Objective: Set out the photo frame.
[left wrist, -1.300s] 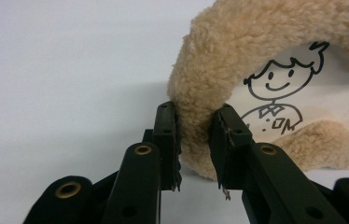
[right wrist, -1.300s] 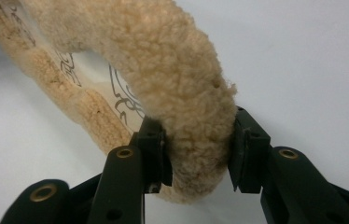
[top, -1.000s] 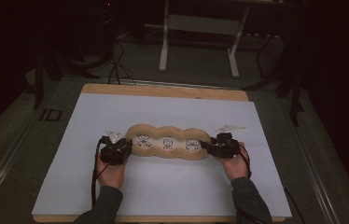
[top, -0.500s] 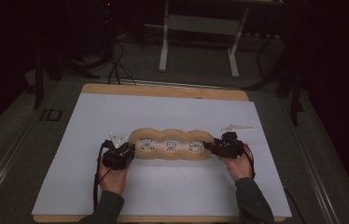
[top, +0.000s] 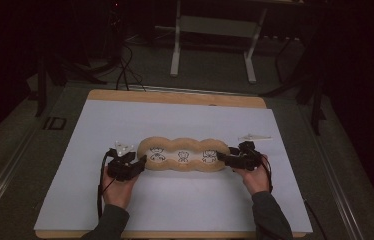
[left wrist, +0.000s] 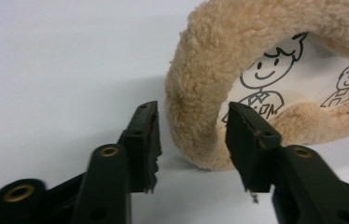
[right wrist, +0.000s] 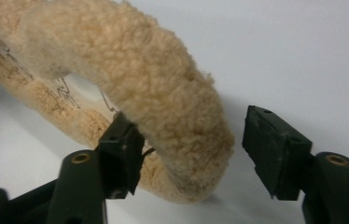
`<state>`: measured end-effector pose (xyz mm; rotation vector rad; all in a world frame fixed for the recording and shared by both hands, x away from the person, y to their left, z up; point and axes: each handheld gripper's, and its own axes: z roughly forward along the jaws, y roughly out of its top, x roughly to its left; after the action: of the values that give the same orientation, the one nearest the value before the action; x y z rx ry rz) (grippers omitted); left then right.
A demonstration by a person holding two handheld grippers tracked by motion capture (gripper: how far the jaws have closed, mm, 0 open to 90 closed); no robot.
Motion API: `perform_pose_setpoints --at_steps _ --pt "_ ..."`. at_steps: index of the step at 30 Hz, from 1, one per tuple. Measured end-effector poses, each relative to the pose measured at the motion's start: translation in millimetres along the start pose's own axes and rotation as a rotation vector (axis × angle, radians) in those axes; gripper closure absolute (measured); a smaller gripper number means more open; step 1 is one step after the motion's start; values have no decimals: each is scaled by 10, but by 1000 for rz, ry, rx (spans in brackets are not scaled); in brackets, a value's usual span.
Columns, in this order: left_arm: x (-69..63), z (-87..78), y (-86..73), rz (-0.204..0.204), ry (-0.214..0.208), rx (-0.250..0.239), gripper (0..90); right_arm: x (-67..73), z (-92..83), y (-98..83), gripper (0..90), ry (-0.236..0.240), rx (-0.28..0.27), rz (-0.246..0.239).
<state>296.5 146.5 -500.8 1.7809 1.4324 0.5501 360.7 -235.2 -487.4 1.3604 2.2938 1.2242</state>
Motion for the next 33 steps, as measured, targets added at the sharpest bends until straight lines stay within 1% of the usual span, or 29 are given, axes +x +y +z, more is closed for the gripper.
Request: perform_pose_setpoints --at_steps 3,8,9,10,14,17,19,20,21,22,23,24,27,30,31,33 --pt "31 -29 -13 -6 -10 -4 491 17 -19 -7 343 1 0 -10" --pt "97 -95 -26 -8 -18 -21 477 40 -64 -4 320 2 -14 -15" --pt "150 -134 -33 4 -9 -24 477 45 -81 -5 315 3 -16 -16" --pt "178 -153 -39 6 -1 -28 471 47 -119 -18 309 -2 -20 -9" --pt "320 -236 -78 -26 -7 -45 454 29 -182 -74 297 -9 -21 -4" --pt "424 -293 -124 -41 -4 -45 454 4 -236 -125 296 -12 -22 11" --pt "491 -325 -157 -51 -7 -44 453 -23 -269 -164 297 -27 -22 28" --pt "491 -325 -157 -51 -7 -44 447 -23 -269 -164 297 -27 -22 28" --pt "549 -342 -177 -61 -19 -30 447 -35 -280 -188 297 -37 -15 38" --pt "578 -352 -186 -64 -24 -20 440 -51 -289 -236 297 -70 7 36" --pt "605 -363 -195 -63 -26 -14 440 -61 -294 -266 297 -86 17 33" --pt "630 -373 -206 -61 -23 -11 440 -76 -302 -295 297 -96 22 30" --pt "699 -404 -239 -48 -8 7 432 -131 -349 -388 297 -117 29 48" --pt "758 -416 -285 -29 23 30 426 -200 -413 -500 297 -129 24 65" --pt "782 -415 -304 -23 29 39 425 -220 -435 -538 297 -137 21 70" --pt "833 -405 -348 -17 59 55 425 -261 -475 -604 297 -160 24 69"
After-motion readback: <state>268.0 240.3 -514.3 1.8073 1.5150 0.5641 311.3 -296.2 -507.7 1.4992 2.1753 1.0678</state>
